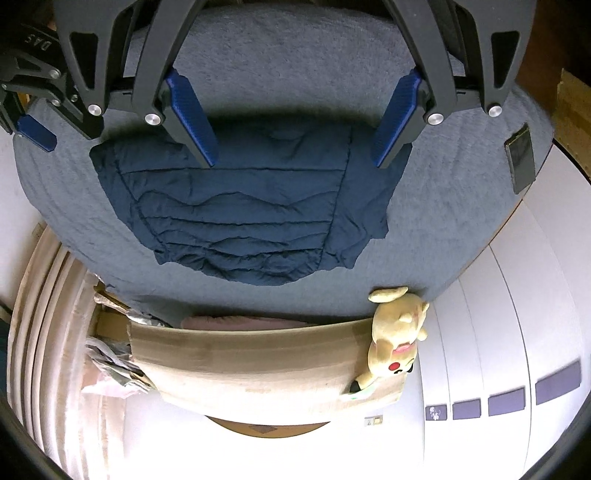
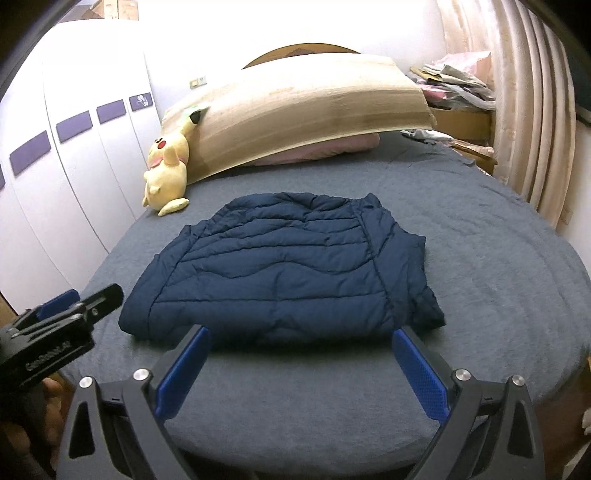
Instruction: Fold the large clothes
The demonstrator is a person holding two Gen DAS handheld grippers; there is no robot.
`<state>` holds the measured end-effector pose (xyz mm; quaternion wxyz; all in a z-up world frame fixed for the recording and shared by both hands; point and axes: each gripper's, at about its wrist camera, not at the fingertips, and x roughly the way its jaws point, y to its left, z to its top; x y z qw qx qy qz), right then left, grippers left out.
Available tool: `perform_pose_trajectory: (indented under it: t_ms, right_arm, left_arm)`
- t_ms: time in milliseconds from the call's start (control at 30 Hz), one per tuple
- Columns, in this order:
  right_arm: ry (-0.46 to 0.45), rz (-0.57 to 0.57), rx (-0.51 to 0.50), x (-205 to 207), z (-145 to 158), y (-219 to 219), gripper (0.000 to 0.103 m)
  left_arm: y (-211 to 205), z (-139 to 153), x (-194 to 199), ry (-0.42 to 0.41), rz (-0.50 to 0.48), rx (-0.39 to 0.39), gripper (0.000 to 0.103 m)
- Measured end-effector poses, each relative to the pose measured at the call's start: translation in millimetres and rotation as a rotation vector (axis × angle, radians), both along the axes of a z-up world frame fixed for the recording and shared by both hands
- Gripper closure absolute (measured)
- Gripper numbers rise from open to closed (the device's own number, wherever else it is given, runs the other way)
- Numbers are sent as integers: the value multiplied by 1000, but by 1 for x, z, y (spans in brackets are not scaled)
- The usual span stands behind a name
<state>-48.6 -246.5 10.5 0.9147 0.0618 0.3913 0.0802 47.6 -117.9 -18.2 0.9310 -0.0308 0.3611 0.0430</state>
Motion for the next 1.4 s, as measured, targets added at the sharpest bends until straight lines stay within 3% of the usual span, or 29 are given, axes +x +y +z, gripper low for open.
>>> perform_pose_trajectory:
  t_ms: [700,1067,1400]
  right_arm:
    - [-25,-27,-70,-8,11,2,3]
    - [-36,-33,-80,-9,15,2,3]
    - [-38,-31,-85,-7,16,3,3]
  left_arm:
    - [0,17,-17,-35,18,-1,17]
    - [-3,19,-17,-44,6,4,11]
    - [0,19,-14,-39,-13,-36,10]
